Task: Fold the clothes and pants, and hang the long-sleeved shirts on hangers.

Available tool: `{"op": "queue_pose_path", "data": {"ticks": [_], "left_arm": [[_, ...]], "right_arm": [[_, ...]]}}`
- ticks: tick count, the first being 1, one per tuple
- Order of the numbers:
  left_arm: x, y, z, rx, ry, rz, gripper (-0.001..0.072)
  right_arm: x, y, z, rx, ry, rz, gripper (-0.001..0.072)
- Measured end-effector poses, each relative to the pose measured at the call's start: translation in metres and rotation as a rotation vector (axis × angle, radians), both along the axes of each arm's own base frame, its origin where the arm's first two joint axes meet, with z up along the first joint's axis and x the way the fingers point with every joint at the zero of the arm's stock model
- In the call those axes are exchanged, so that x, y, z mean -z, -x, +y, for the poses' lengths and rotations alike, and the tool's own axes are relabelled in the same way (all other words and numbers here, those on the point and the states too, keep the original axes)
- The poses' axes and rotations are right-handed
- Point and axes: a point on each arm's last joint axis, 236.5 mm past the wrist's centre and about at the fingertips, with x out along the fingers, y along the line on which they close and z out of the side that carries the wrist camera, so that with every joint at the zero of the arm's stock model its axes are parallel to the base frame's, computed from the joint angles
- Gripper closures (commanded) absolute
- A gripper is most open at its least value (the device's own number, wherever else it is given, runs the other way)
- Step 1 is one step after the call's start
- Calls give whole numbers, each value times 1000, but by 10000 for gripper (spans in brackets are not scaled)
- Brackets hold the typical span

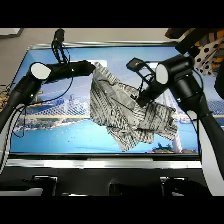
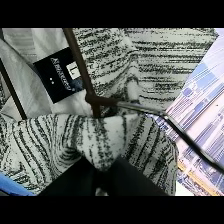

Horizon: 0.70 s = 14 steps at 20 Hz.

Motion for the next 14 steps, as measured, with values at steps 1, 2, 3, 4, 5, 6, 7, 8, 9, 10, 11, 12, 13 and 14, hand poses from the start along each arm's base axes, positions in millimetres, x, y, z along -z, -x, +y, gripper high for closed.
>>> {"op": "queue_pose_path", "data": {"ticks": [1, 2, 3, 4, 5, 6, 7, 8, 9, 10, 11, 12, 13, 14], "left_arm": [[-8, 2, -1, 9, -13, -20, 691], [-17, 5, -3, 21, -26, -37, 692], [-24, 10, -7, 37, -32, -46, 692], [-32, 18, -12, 60, -42, -54, 692], [-39, 27, -18, 86, -49, -58, 693], [-43, 38, -24, 114, -59, -56, 694], [-46, 51, -31, 143, -70, -45, 693], [-44, 65, -38, 170, -83, -22, 693], [-37, 80, -44, 194, -107, 8, 693], [-23, 95, -47, 208, -137, 50, 693], [-9, 107, -46, 206, -161, 90, 693], [8, 118, -44, 193, -177, 138, 692], [25, 127, -40, 173, -186, 186, 692], [39, 135, -37, 155, -189, 226, 691]], "right_arm": [[4, -3, 3, 12, 0, -1, 687], [9, -7, 4, 28, 1, -2, 687], [13, -12, 6, 42, -2, -8, 687], [16, -16, 9, 55, -8, -15, 687], [18, -20, 11, 68, -17, -23, 687], [19, -24, 13, 80, -25, -37, 687], [19, -28, 14, 93, -31, -50, 687], [19, -30, 14, 105, -37, -59, 687], [17, -32, 14, 119, -42, -69, 687], [14, -32, 14, 129, -49, -77, 687], [9, -32, 12, 139, -53, -89, 686], [3, -30, 11, 146, -60, -99, 686], [-2, -27, 8, 151, -60, -104, 686], [-8, -23, 6, 156, -59, -106, 686]]}}
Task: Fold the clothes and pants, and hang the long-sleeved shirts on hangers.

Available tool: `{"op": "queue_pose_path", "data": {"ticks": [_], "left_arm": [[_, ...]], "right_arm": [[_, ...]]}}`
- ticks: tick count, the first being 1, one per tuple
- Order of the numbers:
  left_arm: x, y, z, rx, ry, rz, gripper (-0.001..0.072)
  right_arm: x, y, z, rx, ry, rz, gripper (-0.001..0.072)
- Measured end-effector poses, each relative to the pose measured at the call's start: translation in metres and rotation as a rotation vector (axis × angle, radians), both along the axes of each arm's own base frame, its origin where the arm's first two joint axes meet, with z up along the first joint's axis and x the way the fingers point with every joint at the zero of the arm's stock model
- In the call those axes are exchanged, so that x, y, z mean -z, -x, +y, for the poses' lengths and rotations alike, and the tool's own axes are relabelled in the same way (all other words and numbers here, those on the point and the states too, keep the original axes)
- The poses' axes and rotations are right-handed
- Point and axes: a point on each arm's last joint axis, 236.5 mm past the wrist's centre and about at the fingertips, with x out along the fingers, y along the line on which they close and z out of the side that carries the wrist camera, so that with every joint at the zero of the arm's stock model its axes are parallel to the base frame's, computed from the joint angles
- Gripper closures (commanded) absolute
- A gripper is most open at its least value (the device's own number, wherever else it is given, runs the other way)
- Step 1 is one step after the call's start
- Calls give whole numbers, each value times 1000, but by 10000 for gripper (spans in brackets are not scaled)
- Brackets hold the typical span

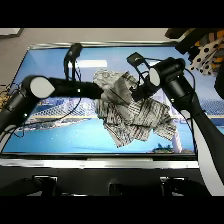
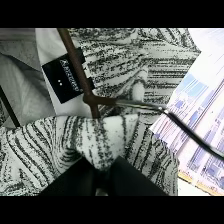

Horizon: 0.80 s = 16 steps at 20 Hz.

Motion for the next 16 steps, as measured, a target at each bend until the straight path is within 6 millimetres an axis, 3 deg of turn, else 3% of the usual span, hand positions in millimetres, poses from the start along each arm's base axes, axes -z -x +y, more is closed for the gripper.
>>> {"op": "queue_pose_path", "data": {"ticks": [6, 8, 9, 11, 12, 16], "left_arm": [[55, 47, -10, -12, -30, 143, 691], [69, 60, -14, -27, -31, 195, 659], [74, 63, -15, -36, -30, 210, 501], [73, 62, -15, -55, -16, 213, 56], [67, 56, -12, -67, -5, 200, -13], [33, 25, 21, -78, -21, 111, -13]], "right_arm": [[-25, 24, -10, -4, -5, 1, 687], [-28, 28, -10, -17, -4, 5, 687], [-29, 29, -10, -29, -4, 5, 687], [-33, 27, -9, -59, 4, -14, 687], [-32, 28, -9, -92, 17, -7, 687], [-35, 26, -2, -205, 38, -30, 687]]}}
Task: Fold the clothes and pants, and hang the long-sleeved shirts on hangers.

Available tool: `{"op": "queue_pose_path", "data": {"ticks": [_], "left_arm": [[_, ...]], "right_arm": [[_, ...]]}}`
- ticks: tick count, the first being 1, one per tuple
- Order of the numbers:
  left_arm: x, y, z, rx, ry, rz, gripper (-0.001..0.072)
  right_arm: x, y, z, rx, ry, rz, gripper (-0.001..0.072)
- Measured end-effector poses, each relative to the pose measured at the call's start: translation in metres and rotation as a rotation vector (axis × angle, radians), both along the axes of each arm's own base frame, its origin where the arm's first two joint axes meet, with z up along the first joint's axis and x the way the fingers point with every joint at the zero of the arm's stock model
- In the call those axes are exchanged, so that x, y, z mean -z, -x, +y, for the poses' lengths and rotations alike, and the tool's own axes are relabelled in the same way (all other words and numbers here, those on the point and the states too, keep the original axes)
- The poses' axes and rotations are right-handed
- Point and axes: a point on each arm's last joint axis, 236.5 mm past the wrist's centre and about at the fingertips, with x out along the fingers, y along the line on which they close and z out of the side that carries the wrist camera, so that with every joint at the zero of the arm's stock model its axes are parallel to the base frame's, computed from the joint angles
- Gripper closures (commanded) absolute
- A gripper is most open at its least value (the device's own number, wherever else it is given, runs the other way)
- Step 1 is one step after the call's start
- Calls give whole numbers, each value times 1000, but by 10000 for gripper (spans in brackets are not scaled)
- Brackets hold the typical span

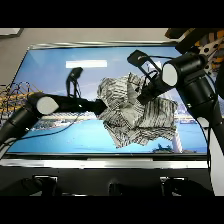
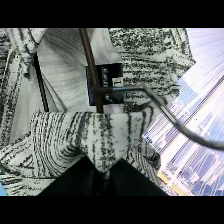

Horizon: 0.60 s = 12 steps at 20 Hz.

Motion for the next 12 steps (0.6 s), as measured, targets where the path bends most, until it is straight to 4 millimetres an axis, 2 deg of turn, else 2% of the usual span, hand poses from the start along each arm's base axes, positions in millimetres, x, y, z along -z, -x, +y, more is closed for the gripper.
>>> {"op": "queue_pose_path", "data": {"ticks": [2, 5, 8, 12], "left_arm": [[-25, -16, 25, 23, -35, -78, -7], [-41, -28, 52, 132, -139, -200, -5], [-36, -29, 62, 318, -264, -307, -2], [-15, -33, 66, 464, -351, -351, 0]], "right_arm": [[-2, -2, 7, -87, 11, -19, 686], [-4, -3, 19, -248, 37, -47, 686], [-6, 2, 38, -386, 17, -57, 686], [-9, 10, 61, -541, -21, -73, 685]]}}
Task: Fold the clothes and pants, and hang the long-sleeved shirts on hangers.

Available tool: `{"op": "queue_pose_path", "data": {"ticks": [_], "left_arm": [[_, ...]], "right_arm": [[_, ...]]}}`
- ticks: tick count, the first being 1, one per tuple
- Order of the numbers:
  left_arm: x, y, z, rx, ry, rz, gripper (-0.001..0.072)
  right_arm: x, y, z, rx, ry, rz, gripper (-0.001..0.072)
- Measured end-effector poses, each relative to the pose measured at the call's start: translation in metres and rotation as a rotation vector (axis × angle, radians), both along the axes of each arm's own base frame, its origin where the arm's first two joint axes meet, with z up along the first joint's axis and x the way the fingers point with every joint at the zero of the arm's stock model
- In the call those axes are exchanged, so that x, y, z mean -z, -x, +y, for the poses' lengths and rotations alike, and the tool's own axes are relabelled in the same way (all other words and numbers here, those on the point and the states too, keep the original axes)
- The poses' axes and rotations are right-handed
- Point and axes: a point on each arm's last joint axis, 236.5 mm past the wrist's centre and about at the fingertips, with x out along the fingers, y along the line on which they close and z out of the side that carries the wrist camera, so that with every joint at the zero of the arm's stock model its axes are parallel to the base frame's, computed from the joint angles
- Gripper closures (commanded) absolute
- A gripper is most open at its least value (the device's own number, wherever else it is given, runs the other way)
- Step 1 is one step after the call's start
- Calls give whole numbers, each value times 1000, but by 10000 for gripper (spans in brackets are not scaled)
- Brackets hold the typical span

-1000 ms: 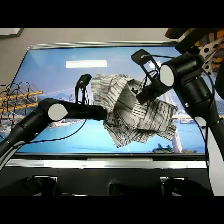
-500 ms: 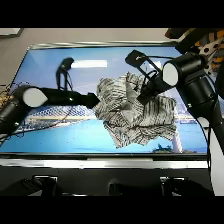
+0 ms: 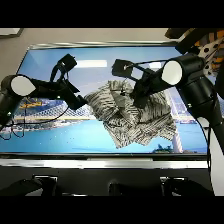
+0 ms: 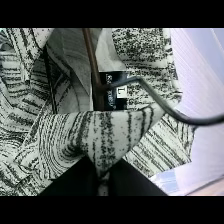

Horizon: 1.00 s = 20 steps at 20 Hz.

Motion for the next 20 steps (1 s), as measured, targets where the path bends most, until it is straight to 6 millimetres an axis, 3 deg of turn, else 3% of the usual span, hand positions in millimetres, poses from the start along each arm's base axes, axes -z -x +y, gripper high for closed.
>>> {"op": "queue_pose_path", "data": {"ticks": [8, 9, 11, 12, 13, 15, 17, 18, 20], "left_arm": [[32, 7, -21, 231, -14, 21, 7], [35, 8, -23, 251, -7, 26, 111], [39, 8, -25, 278, 4, 29, 620], [41, 7, -25, 287, 6, 28, 685], [43, 11, -24, 319, -2, 33, 686], [42, 8, -23, 314, 9, 29, 687], [42, 7, -21, 306, 10, 29, 688], [41, 7, -20, 305, 11, 26, 688], [36, 7, -20, 304, 16, 15, 689]], "right_arm": [[-6, 8, 21, -111, -53, -9, 685], [-6, 9, 23, -116, -59, -8, 685], [-7, 10, 25, -123, -67, -5, 684], [-7, 11, 26, -127, -70, -5, 683], [-7, 10, 25, -137, -64, -14, 681], [-8, 10, 26, -124, -76, -9, 500], [-11, 10, 26, -113, -87, -13, 414], [-13, 11, 25, -106, -87, -12, 412], [-21, 12, 16, -67, -94, -23, 264]]}}
